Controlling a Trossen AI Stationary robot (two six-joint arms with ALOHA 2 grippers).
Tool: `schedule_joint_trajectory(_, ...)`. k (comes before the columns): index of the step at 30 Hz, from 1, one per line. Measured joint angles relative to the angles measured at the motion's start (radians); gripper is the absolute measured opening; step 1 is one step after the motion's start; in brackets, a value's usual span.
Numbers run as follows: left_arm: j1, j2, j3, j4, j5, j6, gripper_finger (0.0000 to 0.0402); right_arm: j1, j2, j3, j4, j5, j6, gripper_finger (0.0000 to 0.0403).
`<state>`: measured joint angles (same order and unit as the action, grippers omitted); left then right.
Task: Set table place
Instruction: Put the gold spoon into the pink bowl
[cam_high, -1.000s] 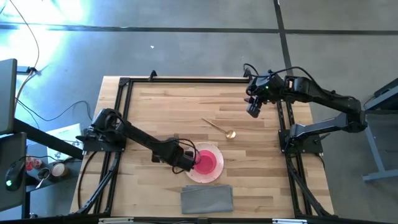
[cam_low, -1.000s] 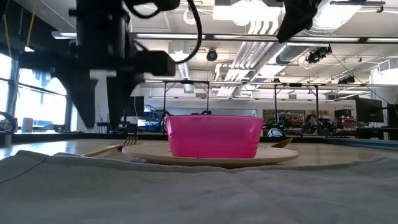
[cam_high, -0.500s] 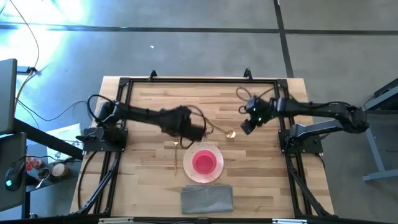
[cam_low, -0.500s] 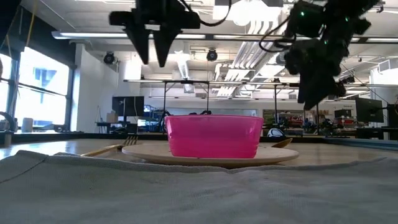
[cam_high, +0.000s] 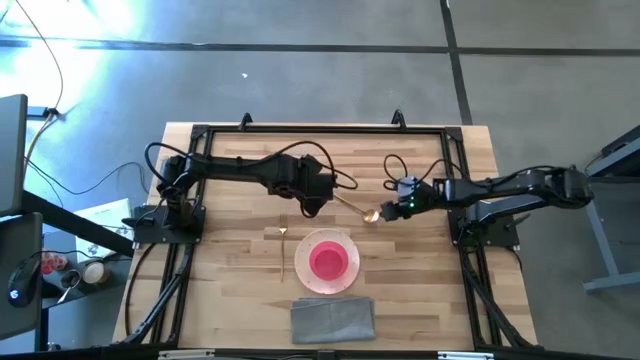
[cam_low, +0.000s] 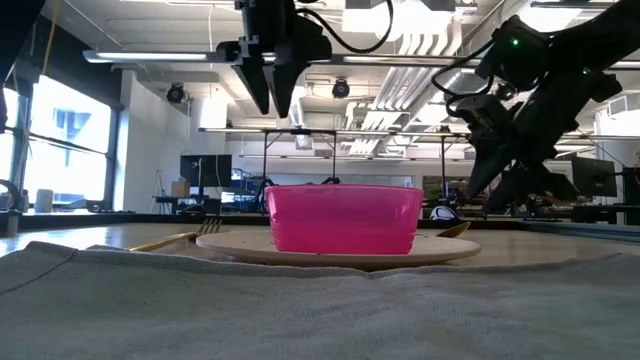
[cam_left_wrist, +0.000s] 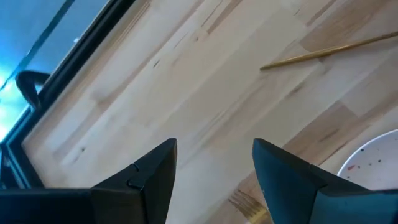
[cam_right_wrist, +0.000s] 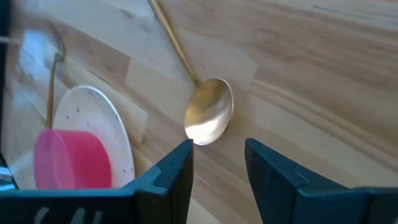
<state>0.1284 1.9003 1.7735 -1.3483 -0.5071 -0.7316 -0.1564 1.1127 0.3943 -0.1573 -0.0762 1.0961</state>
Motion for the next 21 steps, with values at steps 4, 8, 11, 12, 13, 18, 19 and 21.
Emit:
schedule_joint_trajectory(4, 0.005, 0.000, 0.000, 0.022, 0.002, 0.039, 0.0201, 0.002, 0.042, -0.001, 0.071, 0.020, 0.024, 0.0137)
schedule_joint_trajectory(8, 0.010, 0.000, 0.000, 0.043, 0.009, 0.072, 0.0202, 0.007, 0.105, -0.001, 0.113, 0.017, 0.033, 0.0137)
schedule_joint_trajectory(11, 0.010, 0.000, 0.000, 0.041, 0.010, 0.080, 0.0201, 0.007, 0.156, -0.001, 0.162, 0.012, 0.049, 0.0137)
schedule_joint_trajectory(12, 0.010, 0.000, 0.000, 0.041, 0.010, 0.082, 0.0201, 0.007, 0.174, -0.001, 0.188, 0.012, 0.049, 0.0137)
schedule_joint_trajectory(13, 0.010, 0.000, 0.000, 0.042, 0.010, 0.085, 0.0200, 0.007, 0.192, -0.001, 0.217, 0.011, 0.050, 0.0137)
schedule_joint_trajectory(18, 0.010, 0.000, 0.000, 0.042, 0.009, 0.098, 0.0200, 0.007, 0.290, -0.001, 0.344, -0.015, 0.053, 0.0137)
schedule_joint_trajectory(19, 0.010, 0.000, 0.000, 0.042, 0.010, 0.099, 0.0200, 0.007, 0.309, -0.001, 0.365, -0.021, 0.056, 0.0137)
schedule_joint_trajectory(21, 0.010, 0.000, 0.000, 0.042, 0.010, 0.099, 0.0200, 0.007, 0.342, -0.001, 0.398, -0.037, 0.056, 0.0136)
